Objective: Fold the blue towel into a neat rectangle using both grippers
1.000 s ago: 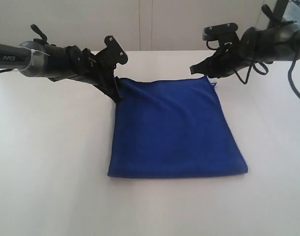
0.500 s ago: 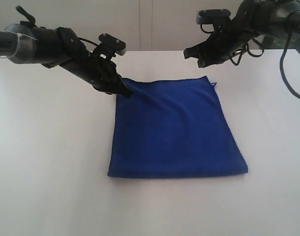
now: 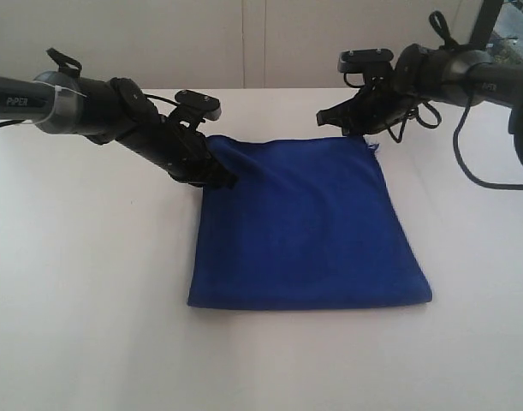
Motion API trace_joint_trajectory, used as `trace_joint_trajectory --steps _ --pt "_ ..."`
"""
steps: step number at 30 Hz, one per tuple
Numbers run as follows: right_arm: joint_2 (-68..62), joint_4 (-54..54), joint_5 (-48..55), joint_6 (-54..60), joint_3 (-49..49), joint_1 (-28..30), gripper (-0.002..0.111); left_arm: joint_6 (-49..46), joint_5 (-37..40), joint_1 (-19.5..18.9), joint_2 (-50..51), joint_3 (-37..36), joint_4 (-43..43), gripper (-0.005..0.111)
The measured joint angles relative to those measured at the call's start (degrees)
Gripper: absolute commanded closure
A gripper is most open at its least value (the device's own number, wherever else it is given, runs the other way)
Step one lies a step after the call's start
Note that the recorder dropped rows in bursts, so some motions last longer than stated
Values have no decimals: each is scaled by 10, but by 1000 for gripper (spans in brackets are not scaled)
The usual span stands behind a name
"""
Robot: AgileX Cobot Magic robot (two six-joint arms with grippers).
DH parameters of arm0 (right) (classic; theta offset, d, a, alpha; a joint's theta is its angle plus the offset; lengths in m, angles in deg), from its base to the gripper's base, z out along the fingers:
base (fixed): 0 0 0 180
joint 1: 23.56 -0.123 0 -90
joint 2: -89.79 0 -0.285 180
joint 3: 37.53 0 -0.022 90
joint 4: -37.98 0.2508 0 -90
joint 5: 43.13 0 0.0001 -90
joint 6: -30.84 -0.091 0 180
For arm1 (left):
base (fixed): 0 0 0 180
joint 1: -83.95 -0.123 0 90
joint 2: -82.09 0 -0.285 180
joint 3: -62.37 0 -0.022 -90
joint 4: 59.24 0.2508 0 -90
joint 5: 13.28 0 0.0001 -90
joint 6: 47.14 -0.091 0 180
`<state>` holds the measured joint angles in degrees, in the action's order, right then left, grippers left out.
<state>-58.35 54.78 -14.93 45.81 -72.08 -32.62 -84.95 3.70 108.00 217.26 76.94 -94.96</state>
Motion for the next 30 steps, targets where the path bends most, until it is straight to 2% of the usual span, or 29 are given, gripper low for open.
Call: trace_joint_trajectory --steps 11,24,30 --pt "-11 -81 -10 0 -1 6 103 -8 4 0 1 0 2 107" --pt "-11 -89 -25 0 -4 26 103 -8 4 0 1 0 6 107" --pt "14 -47 -7 0 -6 24 103 -8 5 0 1 0 9 107"
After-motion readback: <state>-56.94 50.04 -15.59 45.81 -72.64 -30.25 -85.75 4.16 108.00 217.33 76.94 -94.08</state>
